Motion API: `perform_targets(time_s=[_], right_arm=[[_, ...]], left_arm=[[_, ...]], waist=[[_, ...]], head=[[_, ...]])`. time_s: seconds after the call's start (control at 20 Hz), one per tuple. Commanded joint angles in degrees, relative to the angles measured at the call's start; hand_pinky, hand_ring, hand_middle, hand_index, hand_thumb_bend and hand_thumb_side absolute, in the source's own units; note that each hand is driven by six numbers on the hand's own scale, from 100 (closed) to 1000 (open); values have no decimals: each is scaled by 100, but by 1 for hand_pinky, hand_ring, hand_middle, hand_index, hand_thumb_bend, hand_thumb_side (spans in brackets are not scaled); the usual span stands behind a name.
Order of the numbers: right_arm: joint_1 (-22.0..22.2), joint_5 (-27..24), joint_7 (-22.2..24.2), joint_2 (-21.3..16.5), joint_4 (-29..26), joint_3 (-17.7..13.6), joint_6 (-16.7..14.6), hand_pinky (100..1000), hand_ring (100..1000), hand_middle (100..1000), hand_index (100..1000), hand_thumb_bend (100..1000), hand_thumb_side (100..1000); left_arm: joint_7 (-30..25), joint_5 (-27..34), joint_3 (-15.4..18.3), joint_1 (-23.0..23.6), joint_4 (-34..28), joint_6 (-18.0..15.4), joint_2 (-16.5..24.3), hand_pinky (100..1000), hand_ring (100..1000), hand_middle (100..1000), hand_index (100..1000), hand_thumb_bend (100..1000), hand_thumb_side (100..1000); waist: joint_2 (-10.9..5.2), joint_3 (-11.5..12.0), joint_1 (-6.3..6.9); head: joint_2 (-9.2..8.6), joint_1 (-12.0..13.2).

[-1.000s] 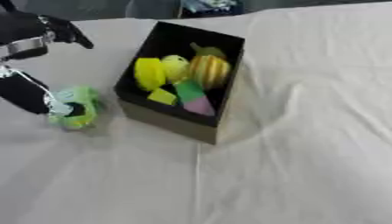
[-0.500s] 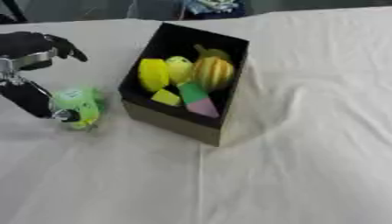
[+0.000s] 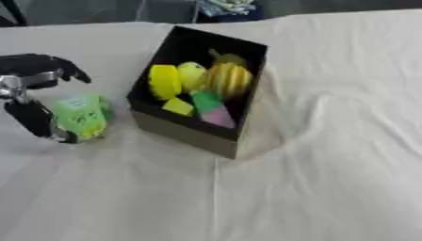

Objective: Pick up objects on the table and place them in the box.

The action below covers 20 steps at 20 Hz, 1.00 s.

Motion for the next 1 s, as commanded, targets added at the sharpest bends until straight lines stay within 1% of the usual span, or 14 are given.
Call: perform_targets(time_s=[0.05,0.25,0.35,0.4,0.75,0.9,1.0], right_arm=[[-66,25,-26,-116,-82,-66,11,848,798,632,764,100,790],[-69,26,-34,-120,-82,-68,10,848,798,632,765,100,789],[-67,26,-34,-118,-82,-68,10,848,798,632,765,100,789],[-66,26,-34,-115,-82,-67,11,848,798,632,765,100,790],[-59,31,-32,-100,-82,-66,17,849,798,632,765,100,791],[-49,37,-36,-96,-82,-68,21,849,799,632,765,100,791],[-40,40,-41,-91,-82,-72,25,849,798,632,765,100,791]], left_arm=[[-14,-29,14,-83,125,-47,92,895,891,870,914,673,176],[-36,-165,-51,-106,326,-98,41,893,891,870,911,675,159],[-26,-246,-80,-127,410,-125,0,888,889,866,909,658,158],[-11,-287,-94,-139,449,-132,-21,884,886,862,906,633,151],[91,-533,-179,-239,765,-142,-199,875,877,849,896,588,145],[108,-555,-198,-272,877,-162,-255,867,864,832,883,570,145],[97,-546,-208,-289,927,-171,-276,863,855,820,873,544,129]], waist=[[-28,-1,-93],[-26,-15,-101],[-25,-20,-104],[-23,-22,-105],[-9,-40,-116],[0,-46,-119],[6,-47,-116]], head=[[-55,24],[-54,33],[-55,41],[-59,46],[-81,71],[-75,71],[-68,73]])
